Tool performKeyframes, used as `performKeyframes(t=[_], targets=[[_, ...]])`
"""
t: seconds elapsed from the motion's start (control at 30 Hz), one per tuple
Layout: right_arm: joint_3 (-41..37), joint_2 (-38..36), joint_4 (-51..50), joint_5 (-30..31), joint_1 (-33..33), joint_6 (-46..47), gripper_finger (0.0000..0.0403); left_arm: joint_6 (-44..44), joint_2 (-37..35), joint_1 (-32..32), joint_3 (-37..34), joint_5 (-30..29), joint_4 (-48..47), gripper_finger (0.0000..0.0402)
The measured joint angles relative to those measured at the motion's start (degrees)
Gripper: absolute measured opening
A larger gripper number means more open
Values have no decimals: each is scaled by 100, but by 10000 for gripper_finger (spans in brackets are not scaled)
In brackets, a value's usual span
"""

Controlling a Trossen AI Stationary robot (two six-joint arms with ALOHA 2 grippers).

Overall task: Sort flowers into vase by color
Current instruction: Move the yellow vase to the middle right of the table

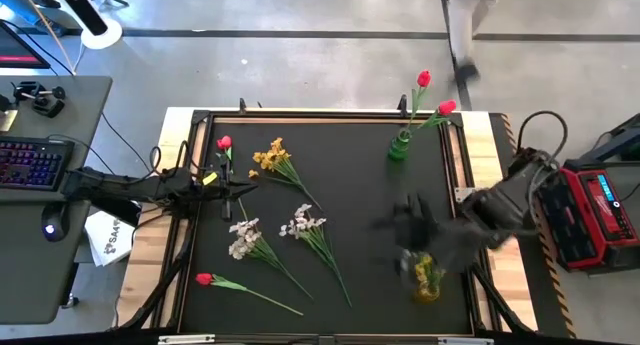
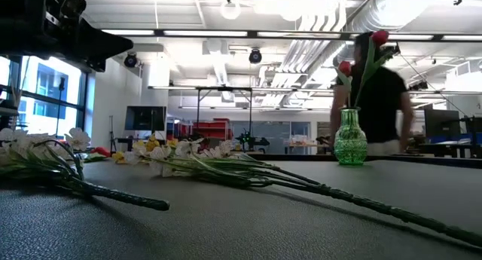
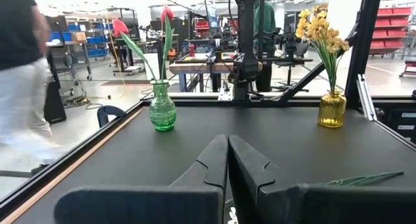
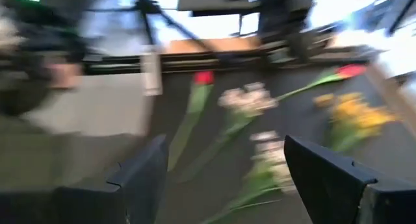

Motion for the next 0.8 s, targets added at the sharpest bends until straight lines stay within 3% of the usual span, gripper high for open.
performKeyframes(t=[0.13,0.27,0.5,0.6,0.7,0.8], targets=[[-2,205,418,-268,728,1147,291,2,-1,-2,0,0,1,0],[-2,551,543,-601,1286,3036,291,4,0,-2,0,0,4,0],[-9,1193,-212,-959,2015,7423,291,17,0,-2,0,0,-2,0],[-9,1433,-772,-1601,2206,9053,291,87,0,-1,0,0,-2,0],[-9,1672,-1480,-2345,2320,10014,291,253,-1,-1,0,1,-7,0],[-9,1899,-1947,-2577,2366,10155,291,427,-2,-2,0,0,-7,0]])
